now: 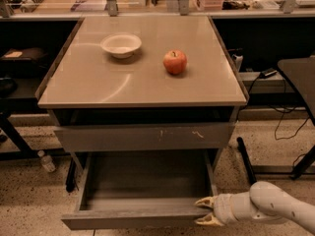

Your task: Open middle drawer

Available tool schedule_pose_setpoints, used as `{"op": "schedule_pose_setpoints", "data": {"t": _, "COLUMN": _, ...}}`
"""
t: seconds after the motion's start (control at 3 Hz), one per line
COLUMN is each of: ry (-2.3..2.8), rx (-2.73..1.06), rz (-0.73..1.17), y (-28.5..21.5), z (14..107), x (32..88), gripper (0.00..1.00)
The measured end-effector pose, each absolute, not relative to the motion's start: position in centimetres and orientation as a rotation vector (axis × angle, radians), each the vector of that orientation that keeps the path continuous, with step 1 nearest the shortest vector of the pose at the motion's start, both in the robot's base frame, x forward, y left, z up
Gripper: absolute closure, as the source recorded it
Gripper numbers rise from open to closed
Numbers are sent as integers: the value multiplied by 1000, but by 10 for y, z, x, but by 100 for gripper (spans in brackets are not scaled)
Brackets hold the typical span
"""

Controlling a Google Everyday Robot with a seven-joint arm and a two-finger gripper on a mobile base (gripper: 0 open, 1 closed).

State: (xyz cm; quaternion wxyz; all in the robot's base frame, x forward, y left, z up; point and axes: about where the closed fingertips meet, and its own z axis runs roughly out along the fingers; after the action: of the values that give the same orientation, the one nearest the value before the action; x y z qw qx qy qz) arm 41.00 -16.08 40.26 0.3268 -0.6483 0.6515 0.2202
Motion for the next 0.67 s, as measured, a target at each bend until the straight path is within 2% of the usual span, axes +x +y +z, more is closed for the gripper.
{"op": "schedule_pose_setpoints", "data": {"t": 0.33, "ry": 1708, "rx": -1698, "rz": 580, "y": -167, "z": 404, "x": 399, "gripper": 89}}
{"op": "schedule_pose_setpoints", "data": {"t": 0.67, "ry": 1706, "rx": -1699, "rz": 580, "y": -167, "z": 406, "x": 398, "gripper": 100}}
